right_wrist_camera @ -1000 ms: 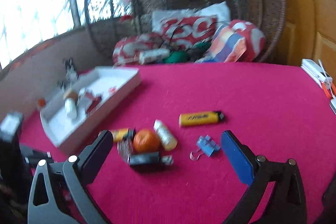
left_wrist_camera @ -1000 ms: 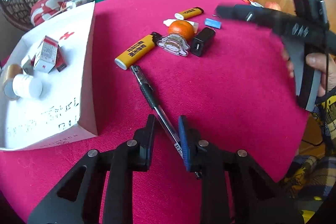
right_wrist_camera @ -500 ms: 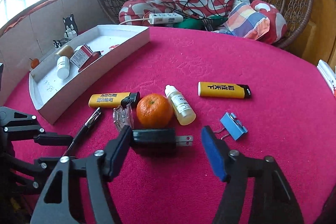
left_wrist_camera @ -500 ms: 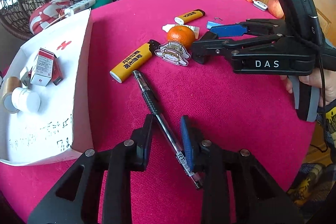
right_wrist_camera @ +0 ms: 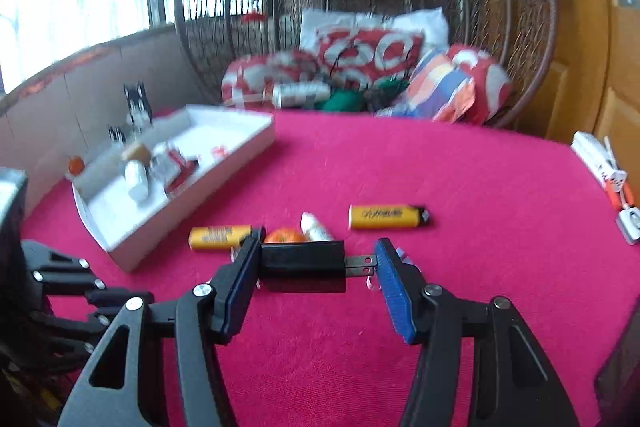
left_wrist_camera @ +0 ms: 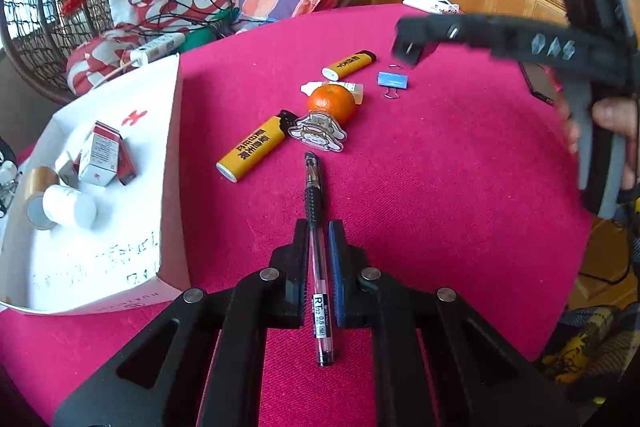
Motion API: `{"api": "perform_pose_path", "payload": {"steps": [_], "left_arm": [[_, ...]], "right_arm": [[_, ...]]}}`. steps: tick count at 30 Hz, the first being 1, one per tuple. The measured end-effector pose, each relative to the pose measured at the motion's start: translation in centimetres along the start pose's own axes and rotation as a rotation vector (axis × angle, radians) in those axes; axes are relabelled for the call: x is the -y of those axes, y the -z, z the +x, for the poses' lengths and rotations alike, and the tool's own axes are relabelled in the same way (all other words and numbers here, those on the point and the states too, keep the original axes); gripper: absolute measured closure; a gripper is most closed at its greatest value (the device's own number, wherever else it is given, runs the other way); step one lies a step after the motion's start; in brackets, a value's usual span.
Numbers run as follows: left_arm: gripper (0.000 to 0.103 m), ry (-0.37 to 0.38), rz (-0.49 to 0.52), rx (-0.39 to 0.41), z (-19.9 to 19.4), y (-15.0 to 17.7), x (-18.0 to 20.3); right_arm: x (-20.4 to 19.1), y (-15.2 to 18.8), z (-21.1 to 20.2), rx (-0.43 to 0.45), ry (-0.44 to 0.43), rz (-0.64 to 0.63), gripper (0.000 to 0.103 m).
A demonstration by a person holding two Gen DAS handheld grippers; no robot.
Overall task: Organize rigid objects
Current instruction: 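Grasp the black pen with the left gripper while the right gripper grasps the black charger, then carry the pen with the left gripper while the right gripper carries the charger to the tray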
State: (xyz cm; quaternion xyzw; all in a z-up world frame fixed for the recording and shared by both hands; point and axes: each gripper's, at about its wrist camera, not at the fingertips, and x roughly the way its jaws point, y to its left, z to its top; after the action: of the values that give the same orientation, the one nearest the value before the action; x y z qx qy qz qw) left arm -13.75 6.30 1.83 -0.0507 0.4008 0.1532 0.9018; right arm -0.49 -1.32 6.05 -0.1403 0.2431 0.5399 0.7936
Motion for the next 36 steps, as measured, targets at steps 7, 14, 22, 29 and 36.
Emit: {"api": "perform_pose_path", "payload": {"steps": [7,14,22,29,36], "left_arm": [[0.084,0.006,-0.049,-0.038,1.0,-1.8,-0.7],[0.060,0.019,-0.020,-0.110,3.4,-3.0,0.2],[0.094,0.049,0.006,-0.140,3.4,-2.1,0.4],[0.094,0.024,0.001,0.042,-1.1,-3.2,-0.3],[0.094,-0.058,-0.093,0.366,-10.9,-5.4,-3.5]], "right_arm": [[0.0,-0.6,-0.9,0.038,-0.010,0.017,0.045],[0.6,-0.5,-1.4,0.050,-0.029,0.053,0.045],[1.1,-0.2,-2.3,0.080,-0.034,0.088,0.045],[0.9,-1.1,-4.4,0.153,-0.023,0.096,0.045],[-0.5,-3.7,-8.7,0.307,0.007,0.045,0.045]]}}
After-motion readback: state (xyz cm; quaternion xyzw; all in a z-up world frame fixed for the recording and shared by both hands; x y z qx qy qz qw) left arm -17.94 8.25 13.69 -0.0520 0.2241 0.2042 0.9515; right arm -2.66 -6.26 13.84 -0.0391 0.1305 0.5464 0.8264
